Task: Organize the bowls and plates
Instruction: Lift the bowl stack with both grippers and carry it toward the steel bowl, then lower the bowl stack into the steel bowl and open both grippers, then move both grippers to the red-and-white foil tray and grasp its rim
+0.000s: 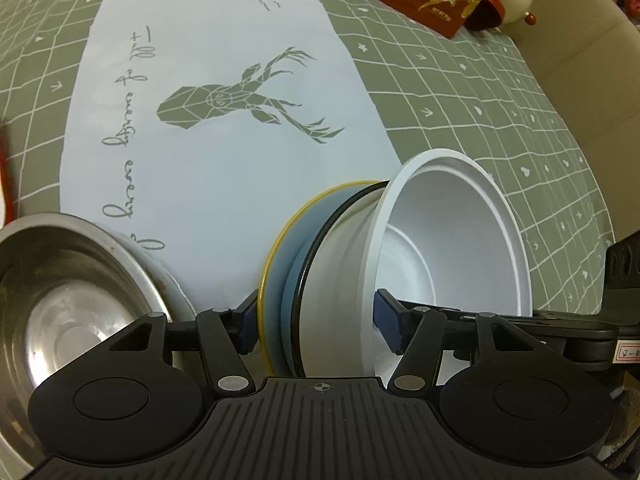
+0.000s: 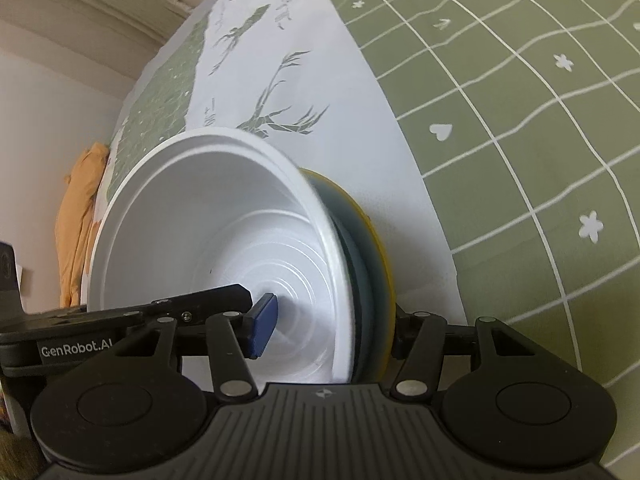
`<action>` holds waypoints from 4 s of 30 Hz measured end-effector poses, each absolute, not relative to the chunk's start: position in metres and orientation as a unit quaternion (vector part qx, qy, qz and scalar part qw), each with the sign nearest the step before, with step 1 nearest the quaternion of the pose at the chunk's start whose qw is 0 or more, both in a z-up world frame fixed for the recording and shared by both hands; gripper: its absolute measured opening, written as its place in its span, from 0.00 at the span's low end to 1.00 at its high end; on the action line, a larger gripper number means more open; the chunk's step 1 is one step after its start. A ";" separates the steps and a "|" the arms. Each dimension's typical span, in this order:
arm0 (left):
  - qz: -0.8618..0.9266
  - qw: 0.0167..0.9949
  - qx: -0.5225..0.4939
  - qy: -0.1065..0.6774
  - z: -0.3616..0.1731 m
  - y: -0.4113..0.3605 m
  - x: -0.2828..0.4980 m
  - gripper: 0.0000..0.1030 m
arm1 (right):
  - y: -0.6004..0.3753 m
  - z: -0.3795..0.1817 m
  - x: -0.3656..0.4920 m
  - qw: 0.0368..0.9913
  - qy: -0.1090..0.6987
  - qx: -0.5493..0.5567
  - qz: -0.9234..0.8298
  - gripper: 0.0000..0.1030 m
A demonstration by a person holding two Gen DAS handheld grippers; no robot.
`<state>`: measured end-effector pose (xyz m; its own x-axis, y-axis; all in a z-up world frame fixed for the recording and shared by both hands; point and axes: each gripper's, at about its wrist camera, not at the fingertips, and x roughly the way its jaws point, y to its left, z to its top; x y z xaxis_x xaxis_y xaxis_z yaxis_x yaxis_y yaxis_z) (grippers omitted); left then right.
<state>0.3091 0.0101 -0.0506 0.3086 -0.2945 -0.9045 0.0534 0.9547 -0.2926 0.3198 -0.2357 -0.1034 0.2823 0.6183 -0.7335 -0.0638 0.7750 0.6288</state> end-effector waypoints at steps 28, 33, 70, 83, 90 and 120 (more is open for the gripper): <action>-0.092 0.842 -0.144 0.512 0.030 0.107 0.228 0.60 | -0.151 -0.015 0.273 0.784 0.530 0.186 0.263 0.55; -0.060 0.838 -0.173 0.514 0.019 0.158 0.212 0.60 | -0.096 -0.015 0.269 0.773 0.544 0.153 0.290 0.55; -0.031 0.880 -0.207 0.427 -0.025 0.218 0.207 0.45 | -0.023 -0.060 0.302 0.756 0.582 0.103 0.282 0.60; -0.086 0.877 -0.281 0.380 -0.019 0.239 0.194 0.31 | -0.053 -0.030 0.289 0.792 0.537 0.098 0.272 0.59; -0.114 0.883 -0.308 0.334 -0.007 0.241 0.188 0.31 | -0.052 -0.010 0.281 0.826 0.482 0.097 0.278 0.59; 0.138 0.855 -0.406 0.291 -0.059 0.369 0.210 0.32 | 0.113 0.044 0.318 0.846 0.463 -0.133 0.230 0.69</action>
<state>0.2100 0.3691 -0.0589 0.7929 0.0002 -0.6093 -0.4722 0.6321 -0.6143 0.3179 0.1134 0.0441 0.4661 0.2664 -0.8437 -0.5121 0.8588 -0.0117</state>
